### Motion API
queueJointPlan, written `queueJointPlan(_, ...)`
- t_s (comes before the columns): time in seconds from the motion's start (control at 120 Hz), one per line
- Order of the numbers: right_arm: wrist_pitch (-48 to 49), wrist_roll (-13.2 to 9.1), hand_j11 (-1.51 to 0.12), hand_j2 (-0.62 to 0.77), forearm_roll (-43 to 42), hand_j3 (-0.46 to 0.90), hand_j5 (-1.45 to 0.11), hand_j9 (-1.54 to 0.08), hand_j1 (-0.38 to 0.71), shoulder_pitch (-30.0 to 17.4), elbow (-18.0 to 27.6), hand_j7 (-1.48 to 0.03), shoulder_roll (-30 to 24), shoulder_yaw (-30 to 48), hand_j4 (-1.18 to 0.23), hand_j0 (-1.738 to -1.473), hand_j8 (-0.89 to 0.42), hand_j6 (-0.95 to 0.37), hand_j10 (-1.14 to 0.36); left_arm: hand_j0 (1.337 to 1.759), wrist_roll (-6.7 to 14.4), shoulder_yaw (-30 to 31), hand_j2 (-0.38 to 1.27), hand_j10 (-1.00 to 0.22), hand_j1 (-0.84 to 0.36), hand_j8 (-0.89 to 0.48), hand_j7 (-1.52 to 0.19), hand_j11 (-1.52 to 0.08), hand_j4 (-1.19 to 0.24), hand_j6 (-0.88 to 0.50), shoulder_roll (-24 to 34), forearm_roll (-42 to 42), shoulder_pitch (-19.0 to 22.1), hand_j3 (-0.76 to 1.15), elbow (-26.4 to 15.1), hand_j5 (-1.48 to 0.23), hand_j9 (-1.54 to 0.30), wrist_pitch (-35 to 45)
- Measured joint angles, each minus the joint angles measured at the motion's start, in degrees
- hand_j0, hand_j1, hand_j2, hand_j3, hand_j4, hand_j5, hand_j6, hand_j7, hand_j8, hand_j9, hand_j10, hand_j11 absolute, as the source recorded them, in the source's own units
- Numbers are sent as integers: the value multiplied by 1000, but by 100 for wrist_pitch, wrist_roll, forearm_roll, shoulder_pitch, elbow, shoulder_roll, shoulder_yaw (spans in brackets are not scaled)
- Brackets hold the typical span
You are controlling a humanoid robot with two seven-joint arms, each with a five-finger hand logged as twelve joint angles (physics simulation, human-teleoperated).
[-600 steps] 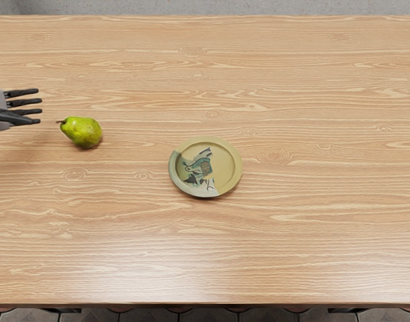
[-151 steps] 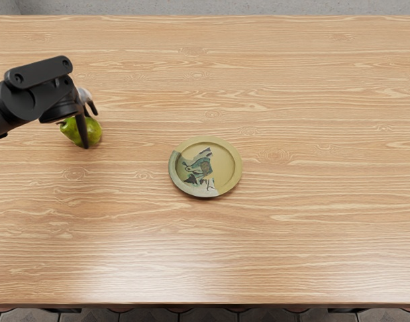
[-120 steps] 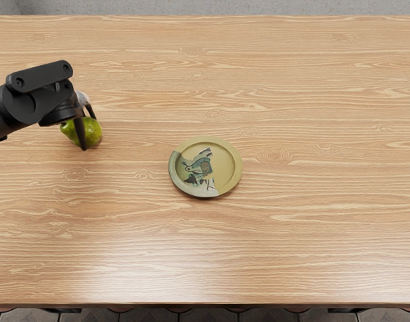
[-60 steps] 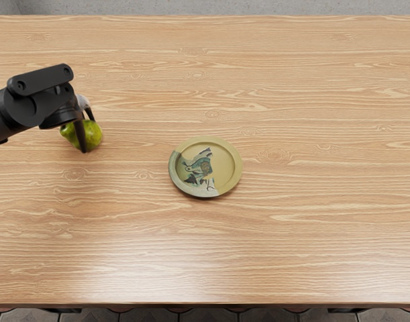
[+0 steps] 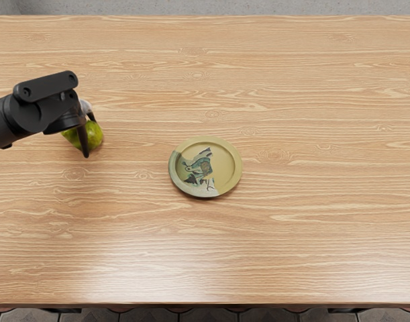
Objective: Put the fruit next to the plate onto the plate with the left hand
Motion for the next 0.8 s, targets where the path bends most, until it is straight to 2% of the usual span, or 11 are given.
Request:
queueJointPlan(0.233,0,0,-29,-5,0,0,-29,-29,-322,0,0,-29,0,0,-22,-1658,-22,-22,-22,1646,-7,-147,205,-557,-191,-305,-890,-918,-383,-277,48,-138,-35,0,1,-785,-903,-61)
queueJointPlan(0.533,0,0,-29,-5,0,0,-29,-29,-322,0,0,-29,0,0,-22,-1658,-22,-22,-22,1650,-7,-1236,172,-575,-174,-323,-886,-903,-387,-288,101,-219,-35,0,1,-831,-890,-154)
queueJointPlan(0.8,0,1,-29,-5,0,0,-29,-29,-322,0,0,-29,0,0,-22,-1658,-22,-22,-22,1651,-8,-2162,176,-583,-168,-330,-878,-891,-393,-297,-39,-272,-69,0,-5,-833,-881,-804)
